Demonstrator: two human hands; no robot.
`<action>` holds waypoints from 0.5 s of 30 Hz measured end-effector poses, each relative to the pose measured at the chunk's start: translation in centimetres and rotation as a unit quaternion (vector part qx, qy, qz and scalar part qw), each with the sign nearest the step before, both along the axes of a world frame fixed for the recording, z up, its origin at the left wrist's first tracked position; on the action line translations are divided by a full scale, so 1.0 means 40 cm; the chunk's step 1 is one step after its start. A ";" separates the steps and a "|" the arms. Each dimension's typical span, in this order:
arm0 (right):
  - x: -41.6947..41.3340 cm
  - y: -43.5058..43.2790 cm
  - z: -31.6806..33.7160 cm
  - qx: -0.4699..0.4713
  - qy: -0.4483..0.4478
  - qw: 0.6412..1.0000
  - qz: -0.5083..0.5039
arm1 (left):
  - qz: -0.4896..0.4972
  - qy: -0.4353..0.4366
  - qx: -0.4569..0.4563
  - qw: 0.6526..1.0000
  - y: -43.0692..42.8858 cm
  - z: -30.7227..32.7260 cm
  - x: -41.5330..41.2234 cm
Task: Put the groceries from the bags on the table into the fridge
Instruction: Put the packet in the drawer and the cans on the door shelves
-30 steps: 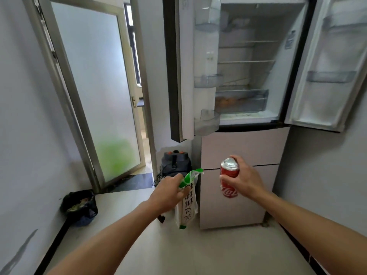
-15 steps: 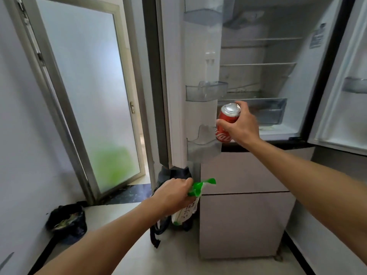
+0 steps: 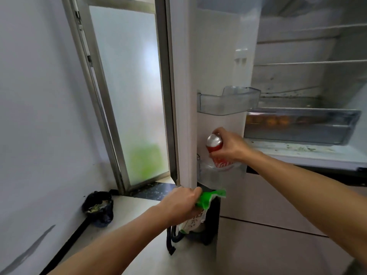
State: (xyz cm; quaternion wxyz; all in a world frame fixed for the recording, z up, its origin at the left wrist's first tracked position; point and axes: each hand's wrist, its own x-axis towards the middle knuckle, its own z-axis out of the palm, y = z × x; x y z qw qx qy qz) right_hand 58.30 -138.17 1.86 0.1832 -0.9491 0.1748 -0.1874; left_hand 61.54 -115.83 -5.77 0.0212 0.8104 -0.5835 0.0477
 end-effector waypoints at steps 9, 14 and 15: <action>0.068 0.039 -0.003 0.011 0.075 0.997 0.015 | 0.002 0.015 -0.017 1.000 0.056 -0.001 0.026; 0.070 0.056 0.009 0.072 0.070 0.995 0.005 | 0.015 0.013 -0.006 1.000 0.122 -0.012 0.037; 0.069 0.061 0.015 0.080 0.071 0.994 0.005 | 0.017 0.013 -0.002 1.000 0.130 -0.016 0.040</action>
